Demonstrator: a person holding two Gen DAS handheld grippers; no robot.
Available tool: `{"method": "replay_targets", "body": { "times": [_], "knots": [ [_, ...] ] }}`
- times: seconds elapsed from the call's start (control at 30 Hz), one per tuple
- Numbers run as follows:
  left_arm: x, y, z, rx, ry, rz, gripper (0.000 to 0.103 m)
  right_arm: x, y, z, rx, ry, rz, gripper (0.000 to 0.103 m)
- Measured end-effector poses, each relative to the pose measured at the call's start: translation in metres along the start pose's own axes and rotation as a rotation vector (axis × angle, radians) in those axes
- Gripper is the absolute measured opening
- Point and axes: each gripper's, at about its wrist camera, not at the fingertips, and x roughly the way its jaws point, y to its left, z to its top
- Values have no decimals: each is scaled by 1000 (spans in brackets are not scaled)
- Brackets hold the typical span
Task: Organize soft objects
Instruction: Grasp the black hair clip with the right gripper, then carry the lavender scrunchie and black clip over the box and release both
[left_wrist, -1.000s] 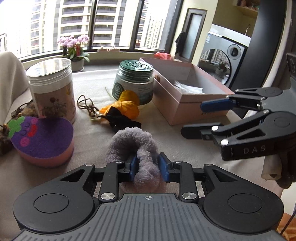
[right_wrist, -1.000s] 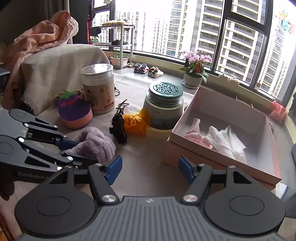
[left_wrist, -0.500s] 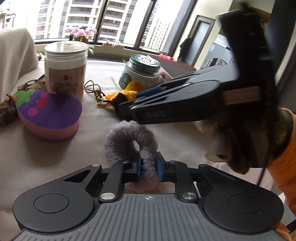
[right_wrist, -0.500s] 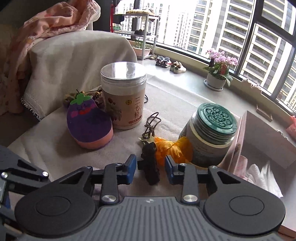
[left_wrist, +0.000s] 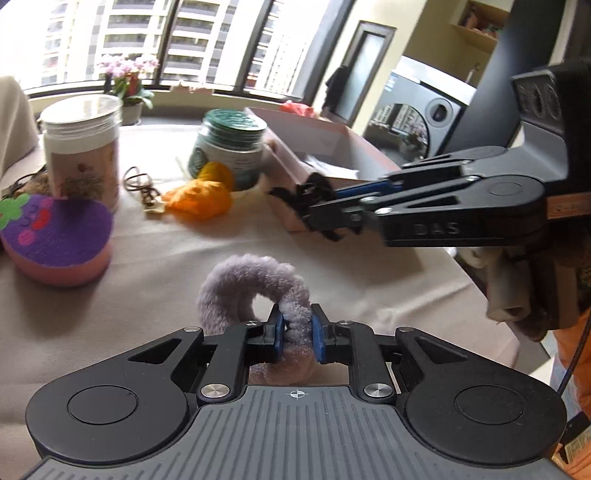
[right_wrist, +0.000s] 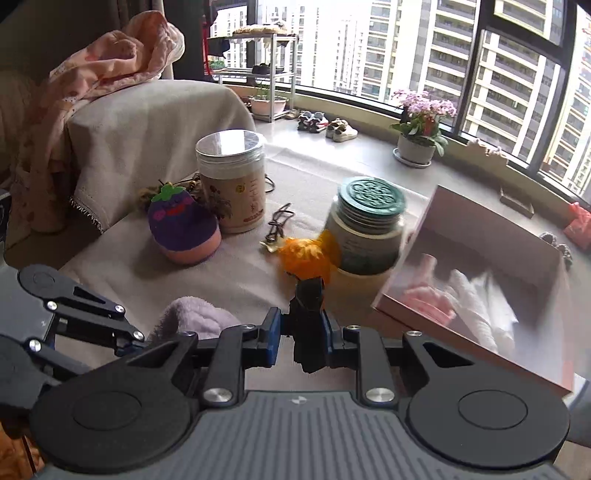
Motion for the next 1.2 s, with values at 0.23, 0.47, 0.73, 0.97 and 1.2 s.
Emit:
{"method": "replay_targets", "body": {
  "times": [0.23, 0.47, 0.73, 0.97, 1.2],
  "knots": [
    [-5, -69, 12, 140, 12, -28, 19, -70, -41, -47, 103, -49, -121, 22],
    [-3, -120, 36, 236, 17, -68, 19, -124, -68, -64, 145, -159, -166, 22],
    [9, -115, 92, 158, -64, -88, 19, -131, -82, -55, 162, -242, -165, 22],
    [25, -101, 154, 57, -144, -144, 20, -133, -103, -39, 170, -331, -194, 22],
    [73, -99, 177, 76, -132, -116, 20, -106, -151, -17, 249, -311, -205, 22]
  ]
}}
